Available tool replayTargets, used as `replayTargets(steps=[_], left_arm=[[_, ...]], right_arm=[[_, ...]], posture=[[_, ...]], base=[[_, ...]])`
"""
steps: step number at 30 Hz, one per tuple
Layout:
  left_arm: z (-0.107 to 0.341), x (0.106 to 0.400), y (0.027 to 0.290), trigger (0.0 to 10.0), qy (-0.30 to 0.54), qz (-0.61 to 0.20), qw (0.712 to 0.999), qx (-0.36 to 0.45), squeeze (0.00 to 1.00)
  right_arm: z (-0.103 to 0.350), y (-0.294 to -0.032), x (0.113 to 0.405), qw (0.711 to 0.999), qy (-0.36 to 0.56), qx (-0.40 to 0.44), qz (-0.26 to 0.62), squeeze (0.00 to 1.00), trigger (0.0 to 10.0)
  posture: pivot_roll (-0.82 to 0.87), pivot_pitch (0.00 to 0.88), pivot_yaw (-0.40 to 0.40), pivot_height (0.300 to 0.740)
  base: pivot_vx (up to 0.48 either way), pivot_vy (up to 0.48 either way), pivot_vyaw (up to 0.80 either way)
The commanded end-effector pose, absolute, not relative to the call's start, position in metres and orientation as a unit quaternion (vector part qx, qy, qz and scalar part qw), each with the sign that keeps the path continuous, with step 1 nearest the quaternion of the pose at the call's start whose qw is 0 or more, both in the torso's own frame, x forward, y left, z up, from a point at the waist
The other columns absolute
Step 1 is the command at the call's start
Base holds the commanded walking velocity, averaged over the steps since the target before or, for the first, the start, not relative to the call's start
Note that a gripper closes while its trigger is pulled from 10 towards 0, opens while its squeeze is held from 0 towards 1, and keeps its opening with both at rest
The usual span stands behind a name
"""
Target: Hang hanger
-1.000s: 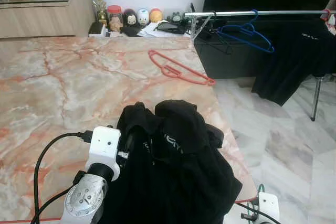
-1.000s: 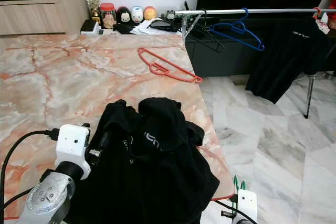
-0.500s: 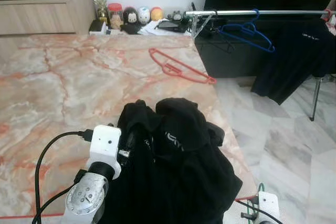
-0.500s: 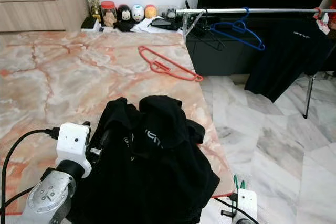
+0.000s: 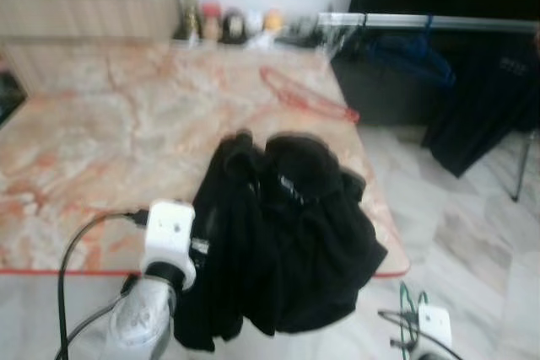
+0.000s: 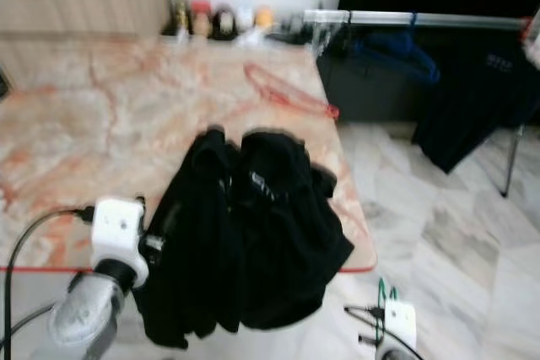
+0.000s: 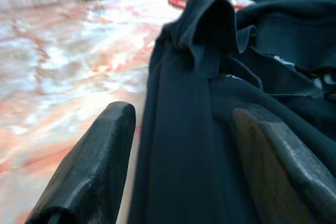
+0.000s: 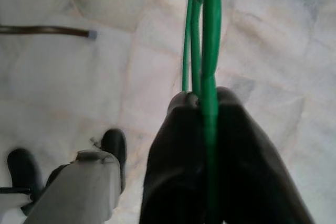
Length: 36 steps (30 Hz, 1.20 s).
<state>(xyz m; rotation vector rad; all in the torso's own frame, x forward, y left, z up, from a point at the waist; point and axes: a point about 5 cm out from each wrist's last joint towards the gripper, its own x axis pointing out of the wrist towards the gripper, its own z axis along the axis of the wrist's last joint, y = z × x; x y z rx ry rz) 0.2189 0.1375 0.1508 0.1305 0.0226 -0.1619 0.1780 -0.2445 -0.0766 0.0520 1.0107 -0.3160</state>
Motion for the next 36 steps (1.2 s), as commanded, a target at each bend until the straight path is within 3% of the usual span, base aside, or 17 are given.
replayTargets(steps=[1, 30, 36], left_arm=[[0.153, 0.219, 0.138, 10.0, 0.007, -0.08, 0.995, 0.065, 0.0], [0.149, 0.223, 0.139, 10.0, 0.009, -0.072, 0.996, 0.06, 0.0], [0.141, 0.226, 0.146, 10.0, 0.033, -0.051, 0.995, 0.084, 0.0]], right_arm=[[-0.077, -0.245, 0.176, 0.861, 0.486, 0.021, -0.149, 0.0, 10.0], [-0.078, -0.244, 0.176, 0.861, 0.485, 0.023, -0.15, 0.0, 10.0], [-0.078, -0.244, 0.176, 0.861, 0.485, 0.022, -0.149, 0.0, 10.0]], posture=[[0.13, 0.0, -0.09, 0.74], [0.12, 0.0, -0.087, 0.74], [0.12, 0.0, -0.089, 0.74]], base=[[-0.319, 0.0, 0.0], [-0.314, 0.0, 0.0], [0.0, 0.0, 0.0]])
